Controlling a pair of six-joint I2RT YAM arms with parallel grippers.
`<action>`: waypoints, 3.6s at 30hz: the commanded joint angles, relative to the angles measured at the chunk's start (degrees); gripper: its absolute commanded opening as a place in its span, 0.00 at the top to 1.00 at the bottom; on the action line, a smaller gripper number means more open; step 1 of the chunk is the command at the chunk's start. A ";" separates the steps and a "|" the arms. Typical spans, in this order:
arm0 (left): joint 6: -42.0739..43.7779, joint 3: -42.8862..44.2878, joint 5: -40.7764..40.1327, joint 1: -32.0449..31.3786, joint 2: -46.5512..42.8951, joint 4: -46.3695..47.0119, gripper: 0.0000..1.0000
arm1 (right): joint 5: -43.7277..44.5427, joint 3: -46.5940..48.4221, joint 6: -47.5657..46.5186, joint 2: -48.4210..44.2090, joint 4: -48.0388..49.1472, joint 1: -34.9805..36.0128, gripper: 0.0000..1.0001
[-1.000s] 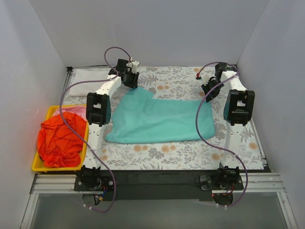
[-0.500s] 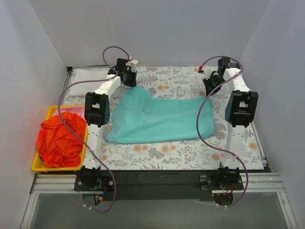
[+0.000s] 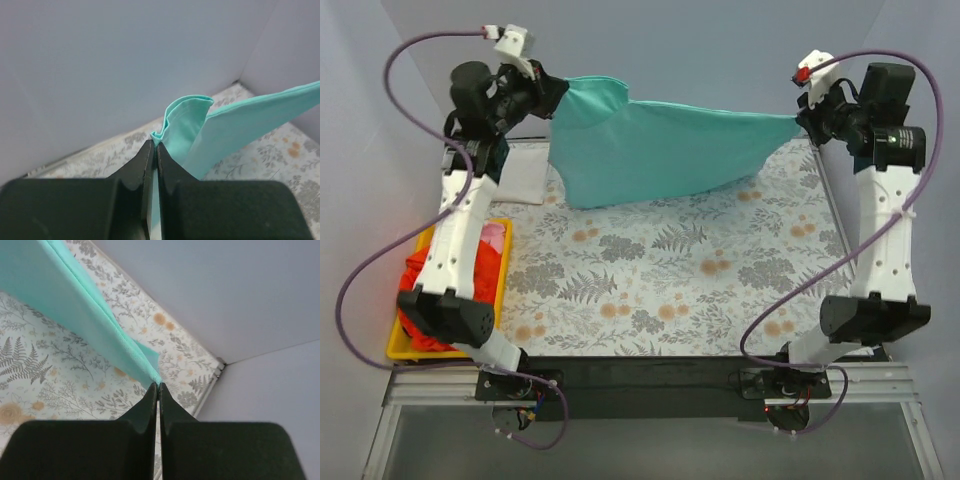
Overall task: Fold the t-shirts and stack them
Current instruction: Flatten the tshirt out, then fold the tshirt
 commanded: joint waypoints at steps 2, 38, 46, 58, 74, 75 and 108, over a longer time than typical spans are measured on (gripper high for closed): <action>-3.45 -7.46 2.69 0.43 -14.06 3.93 1.00 | 1.85 -6.44 1.56 -13.72 8.02 -0.71 0.99; 6.74 -43.22 -2.67 0.43 -33.69 14.64 1.00 | -5.97 -52.13 -4.31 -38.80 33.95 -0.62 0.99; 6.04 -46.15 -0.64 0.43 -13.94 22.03 1.00 | -6.76 -63.41 -6.87 -25.73 43.09 -0.01 0.99; 9.38 -23.92 -2.67 0.43 19.65 23.53 1.00 | -3.25 -42.94 -7.40 6.89 45.38 0.34 0.99; 8.41 -7.47 -2.76 0.34 30.83 22.22 1.00 | 0.54 -35.37 -8.63 14.29 45.56 -0.45 0.99; 8.41 -7.99 -2.84 0.17 30.22 21.78 1.00 | 0.45 -35.37 -8.72 14.29 45.38 -0.53 0.99; 17.73 -48.14 -6.80 -5.63 -9.34 2.61 1.00 | -5.26 -50.31 -28.23 3.56 38.09 -2.91 0.99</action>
